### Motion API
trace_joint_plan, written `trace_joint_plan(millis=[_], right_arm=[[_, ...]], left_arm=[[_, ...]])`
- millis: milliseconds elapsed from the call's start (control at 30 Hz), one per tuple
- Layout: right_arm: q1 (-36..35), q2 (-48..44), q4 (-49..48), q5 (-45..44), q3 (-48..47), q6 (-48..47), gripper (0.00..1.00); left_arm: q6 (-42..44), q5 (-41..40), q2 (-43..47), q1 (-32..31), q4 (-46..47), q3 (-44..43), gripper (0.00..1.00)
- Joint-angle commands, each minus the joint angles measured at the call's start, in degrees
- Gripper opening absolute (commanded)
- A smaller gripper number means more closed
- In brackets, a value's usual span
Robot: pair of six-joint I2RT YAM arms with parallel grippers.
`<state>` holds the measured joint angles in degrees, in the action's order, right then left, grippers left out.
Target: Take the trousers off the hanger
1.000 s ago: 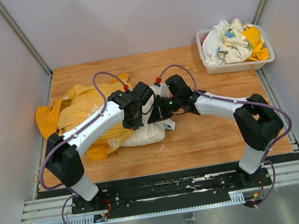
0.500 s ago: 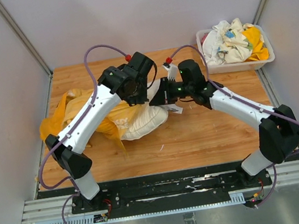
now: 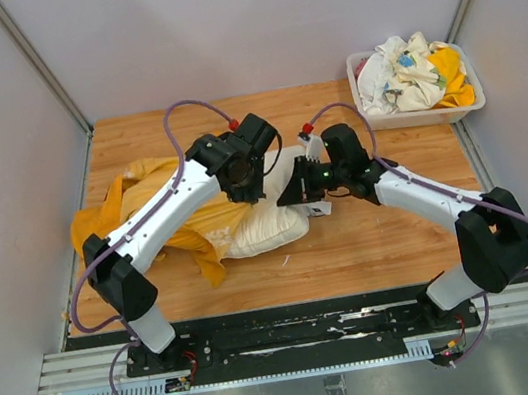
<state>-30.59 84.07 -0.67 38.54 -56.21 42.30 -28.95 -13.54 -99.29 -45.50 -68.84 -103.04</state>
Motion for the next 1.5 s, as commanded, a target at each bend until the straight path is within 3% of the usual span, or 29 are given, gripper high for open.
trace_joint_plan(millis=[0, 233, 433, 500, 667, 800, 1167, 1467], right_arm=[[-0.7, -0.7, -2.4, 2.6, 4.1, -0.1, 0.01], [-0.7, 1.1, -2.9, 1.4, 8.5, -1.0, 0.01], [-0.7, 2.2, -1.2, 0.3, 9.0, -3.0, 0.01], [-0.7, 2.4, -0.7, -0.1, 9.0, -3.4, 0.01], [-0.7, 2.5, 0.4, -0.8, 9.2, -4.1, 0.05], [-0.7, 1.8, 0.9, -1.3, 9.8, -4.1, 0.10], [-0.7, -0.8, 5.3, -3.7, 10.1, -7.3, 0.43], [-0.8, -5.9, 9.7, -6.6, 12.8, -10.7, 0.52]], left_arm=[[-3.9, 3.2, 5.7, -1.3, 12.4, 10.7, 0.00], [-10.1, 1.7, 13.2, -1.3, 18.9, 30.3, 0.00], [-18.8, -5.6, 20.0, -2.8, 20.7, 39.7, 0.18], [-22.4, -8.4, 22.1, -3.7, 19.1, 41.4, 0.30], [-33.8, -14.4, 28.6, -8.0, 14.4, 46.2, 0.34], [-44.4, -16.3, 33.6, -11.1, 9.9, 49.3, 0.35], [-66.7, -15.3, 40.1, -20.1, 6.7, 61.4, 0.42], [-77.0, -15.3, 52.2, -21.3, 9.4, 73.3, 0.49]])
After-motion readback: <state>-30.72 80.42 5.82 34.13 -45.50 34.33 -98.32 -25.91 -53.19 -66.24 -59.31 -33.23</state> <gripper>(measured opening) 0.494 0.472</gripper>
